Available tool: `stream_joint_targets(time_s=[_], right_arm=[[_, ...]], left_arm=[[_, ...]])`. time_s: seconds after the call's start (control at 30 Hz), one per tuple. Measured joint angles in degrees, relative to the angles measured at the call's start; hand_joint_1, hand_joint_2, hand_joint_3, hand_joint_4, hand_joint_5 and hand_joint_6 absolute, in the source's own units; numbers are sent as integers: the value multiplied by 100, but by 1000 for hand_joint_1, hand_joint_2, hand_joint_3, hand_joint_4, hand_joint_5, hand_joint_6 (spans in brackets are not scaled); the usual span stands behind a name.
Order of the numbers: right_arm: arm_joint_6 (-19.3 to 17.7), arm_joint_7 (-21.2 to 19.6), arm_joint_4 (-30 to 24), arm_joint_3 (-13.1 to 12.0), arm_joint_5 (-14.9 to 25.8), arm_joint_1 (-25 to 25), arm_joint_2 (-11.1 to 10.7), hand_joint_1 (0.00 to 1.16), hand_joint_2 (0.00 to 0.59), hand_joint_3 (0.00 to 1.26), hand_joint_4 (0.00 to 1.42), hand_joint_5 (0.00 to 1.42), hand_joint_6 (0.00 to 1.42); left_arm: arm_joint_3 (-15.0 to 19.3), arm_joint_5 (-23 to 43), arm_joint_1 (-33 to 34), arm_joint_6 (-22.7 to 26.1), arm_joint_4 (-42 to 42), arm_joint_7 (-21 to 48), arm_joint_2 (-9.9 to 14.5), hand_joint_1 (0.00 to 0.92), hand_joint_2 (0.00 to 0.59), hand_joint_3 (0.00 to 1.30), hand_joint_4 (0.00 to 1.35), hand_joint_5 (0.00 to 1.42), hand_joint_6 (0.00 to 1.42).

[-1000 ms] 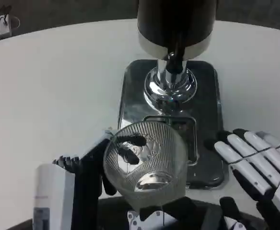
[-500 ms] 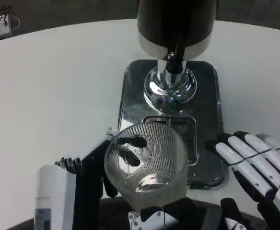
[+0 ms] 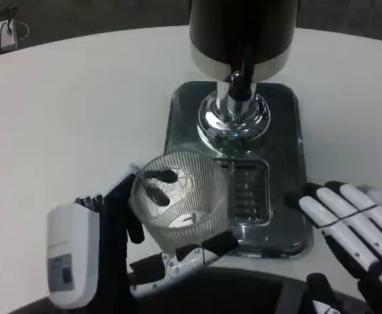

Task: Grasp the cup under the faucet to collect the drink, then remove the cup.

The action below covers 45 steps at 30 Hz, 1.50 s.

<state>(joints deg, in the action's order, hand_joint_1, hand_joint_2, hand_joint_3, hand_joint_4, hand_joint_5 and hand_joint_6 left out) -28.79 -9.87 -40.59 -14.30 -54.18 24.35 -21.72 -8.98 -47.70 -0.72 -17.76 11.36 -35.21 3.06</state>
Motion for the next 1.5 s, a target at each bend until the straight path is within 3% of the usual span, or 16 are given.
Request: stream_joint_targets(time_s=[0.43,0.83,1.1,1.23,1.3,1.33,1.4,1.5], right_arm=[[7,0,-34,-329,157,147,64,172,586,136,119,133,180],[-34,0,-33,-520,236,297,83,173,586,136,119,133,180],[-95,0,-33,-561,273,333,101,183,586,136,119,138,181],[-97,0,-33,-601,313,339,108,190,586,139,119,147,192],[-97,0,-33,-616,335,342,108,192,586,141,119,147,192],[-99,0,-33,-627,365,343,108,192,586,142,119,147,193],[-103,0,-33,-633,390,344,108,194,586,144,119,147,193],[-119,0,-32,-637,400,343,108,195,586,144,119,148,195]], left_arm=[[36,-23,1807,345,-2332,-639,119,747,0,1068,1038,1193,1311],[-352,52,3361,418,-4416,-1248,207,747,0,1068,1038,1193,1311],[-654,106,4074,450,-5271,-1464,139,712,0,1038,1018,1171,1325],[-751,212,4150,466,-5372,-1523,144,670,0,960,905,1075,1254],[-791,221,4160,510,-5376,-1532,148,621,0,840,761,996,1189],[-815,225,4170,545,-5376,-1531,151,550,0,752,656,929,1120],[-833,235,4170,559,-5373,-1532,153,318,38,583,442,812,936],[-867,265,4155,546,-5348,-1519,171,181,24,346,175,544,540]])
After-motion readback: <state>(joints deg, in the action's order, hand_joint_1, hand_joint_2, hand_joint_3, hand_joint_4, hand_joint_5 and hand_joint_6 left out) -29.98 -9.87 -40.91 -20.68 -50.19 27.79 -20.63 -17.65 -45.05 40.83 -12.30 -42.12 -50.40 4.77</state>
